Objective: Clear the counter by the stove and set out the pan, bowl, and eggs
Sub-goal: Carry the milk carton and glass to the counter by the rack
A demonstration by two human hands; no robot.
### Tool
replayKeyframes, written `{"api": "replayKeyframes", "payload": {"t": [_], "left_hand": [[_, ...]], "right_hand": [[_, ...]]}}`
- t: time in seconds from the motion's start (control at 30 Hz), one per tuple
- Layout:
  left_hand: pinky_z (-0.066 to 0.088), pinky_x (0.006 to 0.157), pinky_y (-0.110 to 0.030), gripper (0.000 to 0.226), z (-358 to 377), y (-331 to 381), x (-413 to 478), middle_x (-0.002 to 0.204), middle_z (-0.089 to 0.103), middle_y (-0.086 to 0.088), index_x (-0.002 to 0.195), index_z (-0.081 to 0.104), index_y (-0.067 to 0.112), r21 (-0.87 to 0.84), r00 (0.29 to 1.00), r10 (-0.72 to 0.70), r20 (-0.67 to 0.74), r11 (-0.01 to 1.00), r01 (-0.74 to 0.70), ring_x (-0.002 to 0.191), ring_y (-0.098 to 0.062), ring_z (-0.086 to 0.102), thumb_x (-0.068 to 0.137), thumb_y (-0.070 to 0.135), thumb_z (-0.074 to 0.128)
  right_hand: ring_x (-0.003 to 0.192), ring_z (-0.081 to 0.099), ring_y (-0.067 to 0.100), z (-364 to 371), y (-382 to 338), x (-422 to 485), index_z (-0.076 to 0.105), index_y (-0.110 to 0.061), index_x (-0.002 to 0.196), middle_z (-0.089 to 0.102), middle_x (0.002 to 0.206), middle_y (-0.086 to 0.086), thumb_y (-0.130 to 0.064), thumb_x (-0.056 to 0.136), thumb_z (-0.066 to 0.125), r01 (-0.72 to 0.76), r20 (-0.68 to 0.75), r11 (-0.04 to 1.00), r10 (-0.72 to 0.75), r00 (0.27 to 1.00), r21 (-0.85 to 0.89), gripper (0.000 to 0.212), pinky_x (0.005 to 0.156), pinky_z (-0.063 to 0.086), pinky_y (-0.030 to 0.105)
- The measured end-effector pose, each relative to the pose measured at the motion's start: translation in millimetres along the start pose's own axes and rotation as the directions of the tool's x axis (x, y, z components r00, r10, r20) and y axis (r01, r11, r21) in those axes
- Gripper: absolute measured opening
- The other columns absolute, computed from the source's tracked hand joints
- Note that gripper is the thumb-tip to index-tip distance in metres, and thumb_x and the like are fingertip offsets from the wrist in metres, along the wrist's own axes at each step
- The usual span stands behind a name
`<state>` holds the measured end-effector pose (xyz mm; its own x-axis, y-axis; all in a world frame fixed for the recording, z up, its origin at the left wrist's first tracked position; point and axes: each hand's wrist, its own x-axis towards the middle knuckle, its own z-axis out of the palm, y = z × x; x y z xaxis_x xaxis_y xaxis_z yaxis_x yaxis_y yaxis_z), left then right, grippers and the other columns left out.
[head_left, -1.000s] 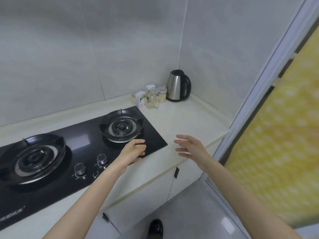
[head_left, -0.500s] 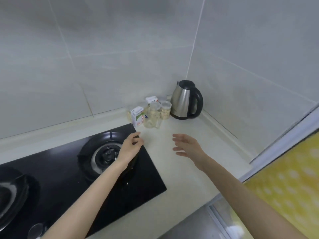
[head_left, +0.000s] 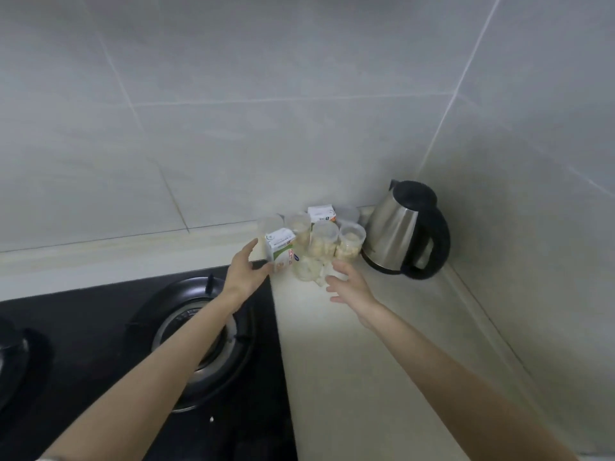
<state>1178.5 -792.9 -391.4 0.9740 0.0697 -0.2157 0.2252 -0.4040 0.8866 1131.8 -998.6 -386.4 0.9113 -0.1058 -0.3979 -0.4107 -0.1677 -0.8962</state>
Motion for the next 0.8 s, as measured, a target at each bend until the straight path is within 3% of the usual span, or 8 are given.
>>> {"api": "replayKeyframes", "payload": {"t": [0.1, 0.23, 0.33, 0.47, 0.67, 0.8], "left_hand": [[0.039, 0.106, -0.037, 0.077, 15, 2, 24, 0.148, 0.038, -0.001, 0.145, 0.034, 0.022, 0.058, 0.999, -0.036, -0.003, 0.998, 0.036, 0.127, -0.026, 0.046, 0.079, 0.02, 0.074], [0.04, 0.104, -0.033, 0.072, 32, 3, 51, 0.146, 0.042, -0.001, 0.142, 0.038, 0.018, 0.057, 0.997, -0.06, -0.049, 0.996, 0.063, 0.127, -0.026, 0.046, 0.08, 0.014, 0.073], [0.042, 0.089, -0.025, 0.061, 40, 4, 60, 0.132, 0.054, -0.004, 0.134, 0.047, 0.012, 0.088, 0.994, -0.005, -0.105, 0.996, 0.014, 0.111, -0.019, 0.052, 0.079, 0.008, 0.073], [0.046, 0.077, -0.024, 0.047, 44, 0, 64, 0.117, 0.06, -0.007, 0.121, 0.055, 0.012, 0.073, 0.983, 0.045, -0.177, 0.997, -0.033, 0.098, -0.02, 0.058, 0.078, 0.009, 0.075], [0.053, 0.086, -0.033, 0.042, 45, -4, 63, 0.115, 0.059, -0.007, 0.114, 0.058, 0.009, 0.114, 0.975, 0.076, -0.208, 0.992, -0.053, 0.098, -0.022, 0.062, 0.077, 0.012, 0.077], [0.052, 0.084, -0.028, 0.041, 46, -4, 56, 0.115, 0.059, -0.003, 0.114, 0.058, 0.011, 0.108, 0.964, 0.068, -0.257, 0.993, -0.042, 0.098, -0.02, 0.061, 0.077, 0.014, 0.076]], "right_hand": [[0.08, 0.059, 0.014, 0, 3, 31, 0.046, -0.014, 0.131, 0.048, 0.131, -0.001, -0.016, 0.091, 0.055, -0.029, 0.046, 0.999, 0.03, 0.998, -0.029, 0.041, 0.081, 0.051, 0.035], [0.075, 0.059, 0.016, -4, 8, 61, 0.048, -0.011, 0.123, 0.057, 0.11, -0.001, -0.02, 0.094, 0.052, -0.03, 0.096, 0.997, 0.036, 0.995, -0.065, 0.03, 0.075, 0.051, 0.033], [0.069, 0.058, 0.013, -6, 9, 77, 0.055, -0.014, 0.115, 0.06, 0.096, -0.002, -0.023, 0.096, 0.052, -0.027, 0.173, 0.997, 0.039, 0.984, -0.075, 0.022, 0.066, 0.049, 0.026], [0.064, 0.059, 0.012, -5, 13, 86, 0.058, -0.015, 0.102, 0.062, 0.087, -0.003, -0.024, 0.096, 0.051, -0.044, 0.231, 0.997, 0.057, 0.971, -0.063, 0.012, 0.062, 0.047, 0.023], [0.063, 0.056, 0.012, -6, 17, 88, 0.057, -0.011, 0.09, 0.057, 0.079, -0.001, -0.019, 0.098, 0.049, -0.033, 0.261, 0.999, 0.028, 0.965, 0.014, 0.014, 0.064, 0.046, 0.023], [0.066, 0.052, 0.013, -12, 14, 81, 0.057, -0.009, 0.092, 0.054, 0.077, -0.002, -0.018, 0.099, 0.048, -0.019, 0.26, 0.998, 0.003, 0.966, 0.061, 0.014, 0.066, 0.049, 0.021]]}}
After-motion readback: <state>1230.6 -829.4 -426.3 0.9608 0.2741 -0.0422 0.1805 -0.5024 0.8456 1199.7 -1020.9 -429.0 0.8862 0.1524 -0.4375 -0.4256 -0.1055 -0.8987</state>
